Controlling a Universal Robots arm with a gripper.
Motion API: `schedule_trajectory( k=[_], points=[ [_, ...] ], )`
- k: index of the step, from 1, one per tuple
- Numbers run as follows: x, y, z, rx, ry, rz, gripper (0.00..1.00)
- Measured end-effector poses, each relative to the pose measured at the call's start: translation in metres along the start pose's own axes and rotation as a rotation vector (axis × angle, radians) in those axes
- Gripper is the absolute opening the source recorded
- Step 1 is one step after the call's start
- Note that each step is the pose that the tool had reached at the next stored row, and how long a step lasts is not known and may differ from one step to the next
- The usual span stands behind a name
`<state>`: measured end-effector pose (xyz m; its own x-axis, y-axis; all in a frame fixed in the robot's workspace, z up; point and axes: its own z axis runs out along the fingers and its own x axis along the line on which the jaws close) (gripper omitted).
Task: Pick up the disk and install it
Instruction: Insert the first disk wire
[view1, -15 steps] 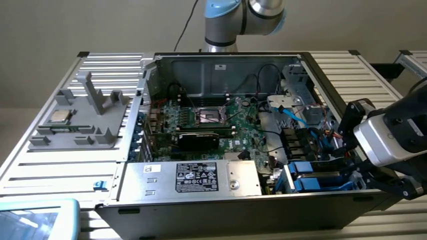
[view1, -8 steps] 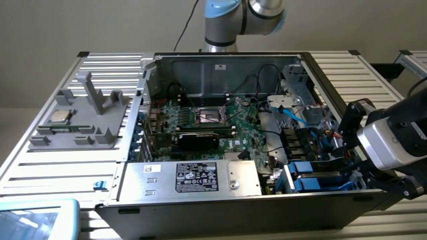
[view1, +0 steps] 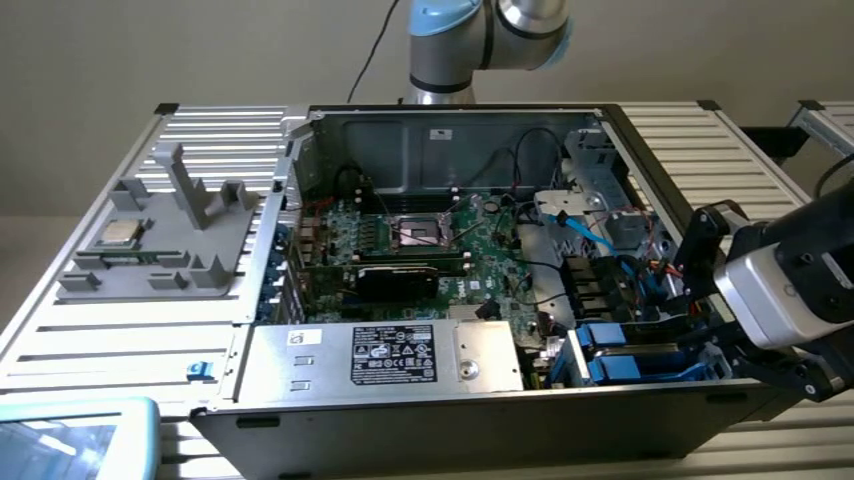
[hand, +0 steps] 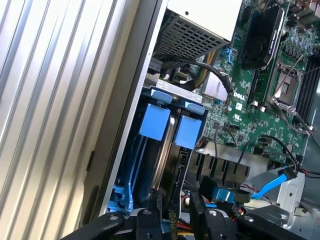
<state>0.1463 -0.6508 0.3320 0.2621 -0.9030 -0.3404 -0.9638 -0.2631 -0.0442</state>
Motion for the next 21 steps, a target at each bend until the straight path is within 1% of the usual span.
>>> schedule_trajectory(
  k=[8,9,10,11,12,13,16,17,19,21],
  points=[
    [0.001,0.0,0.0014,0.0007,-0.0077,-0.004,0.36],
    [0.001,0.0,0.0017,0.0008,-0.0082,-0.004,0.33],
    [0.001,0.0001,0.0019,0.0008,-0.0084,-0.004,0.27],
    [0.001,0.0001,0.0021,0.0009,-0.0087,-0.004,0.27],
    [0.001,0.0001,0.0022,0.0009,-0.0088,-0.004,0.2],
    [0.001,0.0001,0.0022,0.001,-0.009,-0.004,0.16],
    [0.0,0.0,0.0012,0.0012,-0.0094,-0.004,0.16],
    [-0.001,-0.0003,-0.0013,0.0016,-0.0087,-0.005,0.16],
    [-0.006,-0.0009,-0.0064,0.0011,-0.0034,-0.005,0.16],
    [-0.01,-0.001,-0.0096,0.0001,0.0056,-0.005,0.16]
  ],
)
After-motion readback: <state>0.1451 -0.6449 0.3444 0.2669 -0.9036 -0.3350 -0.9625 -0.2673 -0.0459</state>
